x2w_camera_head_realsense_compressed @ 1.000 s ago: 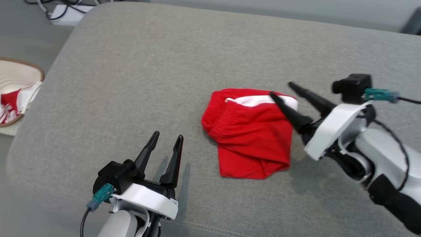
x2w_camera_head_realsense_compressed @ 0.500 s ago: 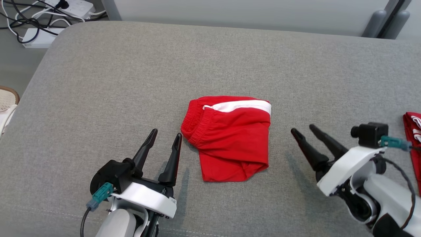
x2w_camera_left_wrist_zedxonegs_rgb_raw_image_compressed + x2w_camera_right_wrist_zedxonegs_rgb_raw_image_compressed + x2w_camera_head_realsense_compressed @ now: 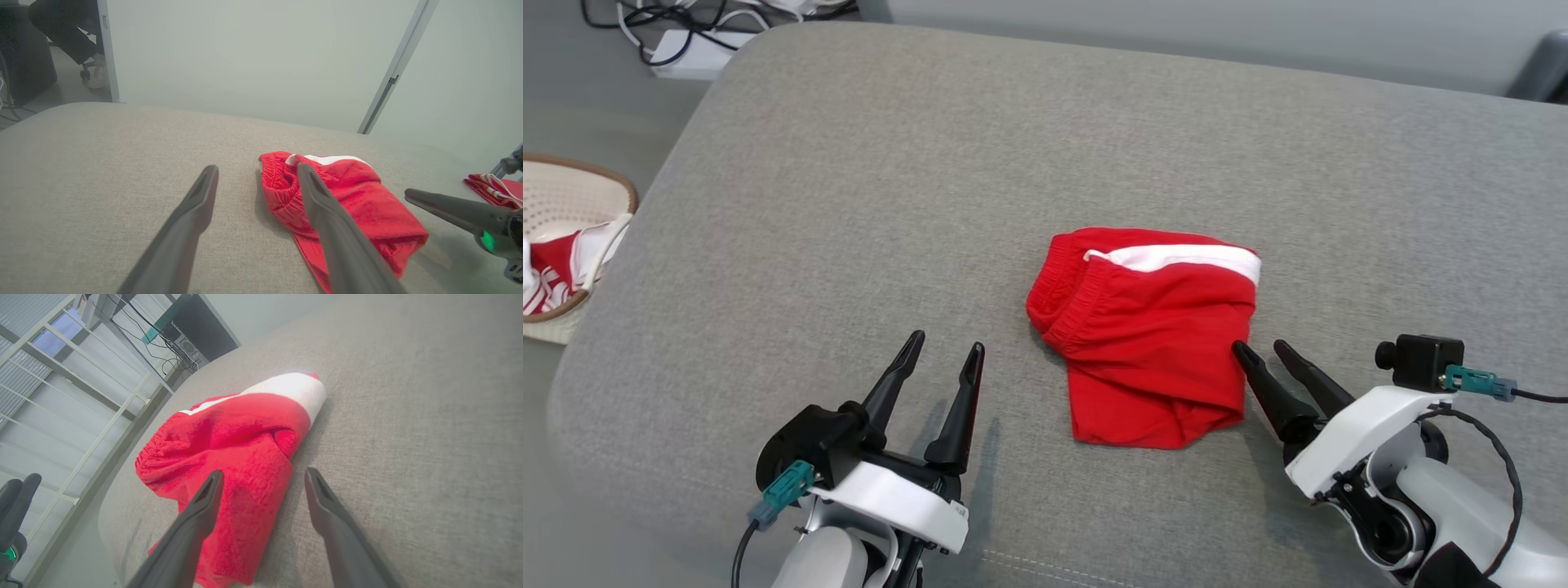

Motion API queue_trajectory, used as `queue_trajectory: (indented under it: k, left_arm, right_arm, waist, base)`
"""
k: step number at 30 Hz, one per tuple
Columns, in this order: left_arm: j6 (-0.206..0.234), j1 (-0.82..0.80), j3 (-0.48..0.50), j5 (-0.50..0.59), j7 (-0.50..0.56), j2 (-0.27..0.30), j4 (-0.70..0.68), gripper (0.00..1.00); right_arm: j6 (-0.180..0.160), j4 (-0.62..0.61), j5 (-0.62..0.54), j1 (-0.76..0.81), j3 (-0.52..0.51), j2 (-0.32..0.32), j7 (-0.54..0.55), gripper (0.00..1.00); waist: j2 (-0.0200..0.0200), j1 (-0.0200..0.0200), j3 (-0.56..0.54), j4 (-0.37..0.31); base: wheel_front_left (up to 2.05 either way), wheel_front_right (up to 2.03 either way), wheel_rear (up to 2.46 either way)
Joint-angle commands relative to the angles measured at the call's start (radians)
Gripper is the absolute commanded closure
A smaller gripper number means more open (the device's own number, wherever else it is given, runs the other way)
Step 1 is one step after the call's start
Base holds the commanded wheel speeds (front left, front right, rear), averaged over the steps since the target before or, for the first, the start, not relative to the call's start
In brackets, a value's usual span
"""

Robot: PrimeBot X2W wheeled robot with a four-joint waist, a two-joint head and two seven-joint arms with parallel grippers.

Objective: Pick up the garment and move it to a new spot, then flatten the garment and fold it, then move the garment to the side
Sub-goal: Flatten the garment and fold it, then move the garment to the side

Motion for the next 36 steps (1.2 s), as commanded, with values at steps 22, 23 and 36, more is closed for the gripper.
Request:
queue_trajectory:
  k: [22,23,36]
  left_arm:
    - [0.003,-0.047,0.015,-0.016,-0.01,0.007,-0.026,0.0]
    - [0.003,-0.047,0.015,-0.016,-0.01,0.007,-0.025,0.0]
    - [0.003,-0.038,0.017,-0.01,-0.01,0.007,-0.021,0.0]
  right_arm:
    - [0.007,0.037,0.199,-0.022,0.032,0.079,0.08,1.0]
    - [0.007,0.033,0.199,-0.021,0.036,0.075,0.077,1.0]
    - [0.007,0.034,0.186,0.003,0.053,0.012,0.009,1.0]
  waist:
    - [0.0,0.0,0.05,0.057]
    - [0.0,0.0,0.048,0.056]
    - [0.0,0.0,0.006,-0.003]
  base:
    - [0.0,0.0,0.0]
    - [0.0,0.0,0.0]
    - [0.0,0.0,0.0]
